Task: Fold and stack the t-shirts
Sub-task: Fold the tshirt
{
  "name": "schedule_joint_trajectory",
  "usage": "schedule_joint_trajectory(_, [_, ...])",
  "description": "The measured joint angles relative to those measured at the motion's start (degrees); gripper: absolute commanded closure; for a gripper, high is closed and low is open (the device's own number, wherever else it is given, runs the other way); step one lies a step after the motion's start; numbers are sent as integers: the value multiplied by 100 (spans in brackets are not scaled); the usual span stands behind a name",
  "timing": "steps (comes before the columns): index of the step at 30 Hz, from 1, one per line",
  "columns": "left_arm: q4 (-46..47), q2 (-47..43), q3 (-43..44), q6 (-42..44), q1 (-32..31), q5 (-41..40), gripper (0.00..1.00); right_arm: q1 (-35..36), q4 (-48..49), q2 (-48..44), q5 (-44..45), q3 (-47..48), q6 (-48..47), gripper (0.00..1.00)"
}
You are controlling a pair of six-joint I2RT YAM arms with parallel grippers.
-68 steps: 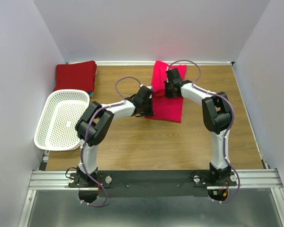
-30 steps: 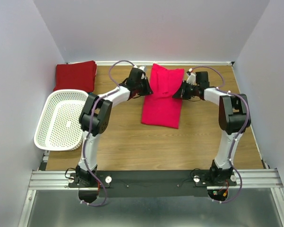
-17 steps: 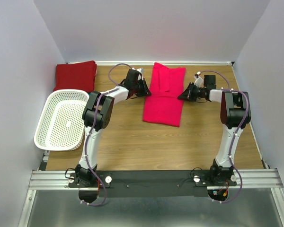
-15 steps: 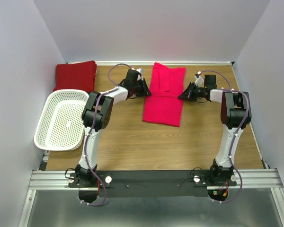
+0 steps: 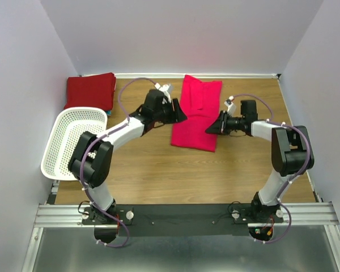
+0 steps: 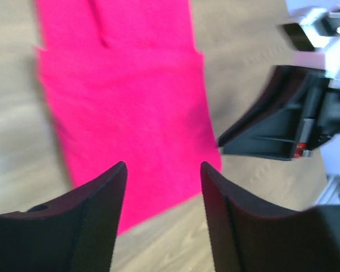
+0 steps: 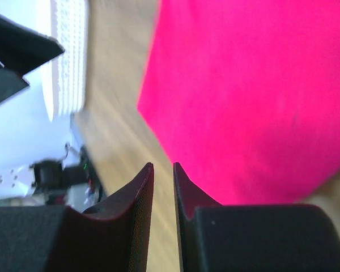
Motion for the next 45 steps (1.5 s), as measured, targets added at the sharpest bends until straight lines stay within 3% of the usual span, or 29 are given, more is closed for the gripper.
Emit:
schedule_joint_trajectory(3, [155,-96,-531,-22,-280,0,55,20,-7,-44,-142,-608,0,73])
schedule_joint_trajectory(9, [170,442,-1432,-317,-398,103,64,-72,-103,164,-125,-1296,0,75])
schedule_joint_trajectory(17, [256,396,-1567,-647,-269,140,69,-527,-46,317,-278,-1473,352,76])
schedule_joint_trajectory(25, [46,-271,-2315,-835,-201,142,71,-595,-372,-15,-181,-1786,426,74])
schedule_joint_trajectory(28, [-212,-568,-2465,-839,-186,101,60,-584,-852,-332,68,-1836,273,70])
schedule_joint_trajectory(32, [-614,-1202,-2518,-881,-243,-144,22,-417,-1641,-1084,660,-1792,55,57])
schedule_joint_trajectory(35, [-922,-1451,-2280,-817,-380,-450,11,-85,-2114,-1650,1220,-1519,-48,50])
schedule_joint_trajectory(45, [-1812,-656,-861,-496,-1117,-1659,11,723,-3230,-2286,3805,-669,-160,37])
